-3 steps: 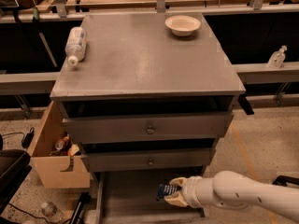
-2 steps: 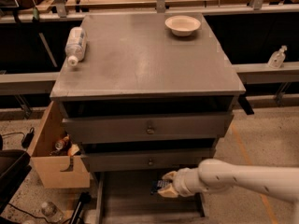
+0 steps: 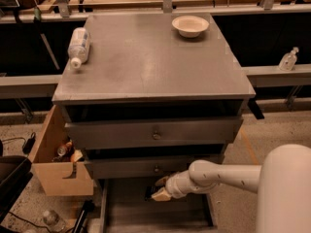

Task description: Place rxbar blueberry into bottom drawer

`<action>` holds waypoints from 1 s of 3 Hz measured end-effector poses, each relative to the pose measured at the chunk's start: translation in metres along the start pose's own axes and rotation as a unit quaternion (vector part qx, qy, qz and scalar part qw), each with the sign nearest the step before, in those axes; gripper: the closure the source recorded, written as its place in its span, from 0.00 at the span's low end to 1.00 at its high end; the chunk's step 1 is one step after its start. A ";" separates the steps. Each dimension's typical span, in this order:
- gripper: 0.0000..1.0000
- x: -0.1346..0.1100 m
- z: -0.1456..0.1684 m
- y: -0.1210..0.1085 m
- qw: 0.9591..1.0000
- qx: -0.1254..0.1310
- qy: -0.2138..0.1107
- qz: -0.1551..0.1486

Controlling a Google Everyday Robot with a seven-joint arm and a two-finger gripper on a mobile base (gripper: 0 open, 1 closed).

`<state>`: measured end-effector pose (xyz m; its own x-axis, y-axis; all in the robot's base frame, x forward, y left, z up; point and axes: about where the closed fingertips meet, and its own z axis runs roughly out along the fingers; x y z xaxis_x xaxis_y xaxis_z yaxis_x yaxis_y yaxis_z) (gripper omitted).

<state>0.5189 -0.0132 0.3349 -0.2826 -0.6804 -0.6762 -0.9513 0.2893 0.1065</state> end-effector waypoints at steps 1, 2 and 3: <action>1.00 0.005 0.004 0.013 1.000 0.009 -0.018 0.008; 1.00 0.016 0.016 0.031 0.999 0.007 -0.036 0.016; 0.82 0.015 0.017 0.032 0.999 0.005 -0.036 0.017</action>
Offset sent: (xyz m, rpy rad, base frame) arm -0.0523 0.0127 -0.0361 0.1109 -0.0076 -0.0645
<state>0.4861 -0.0026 0.3153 -0.3042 -0.6201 -0.7232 -0.9400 0.3186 0.1222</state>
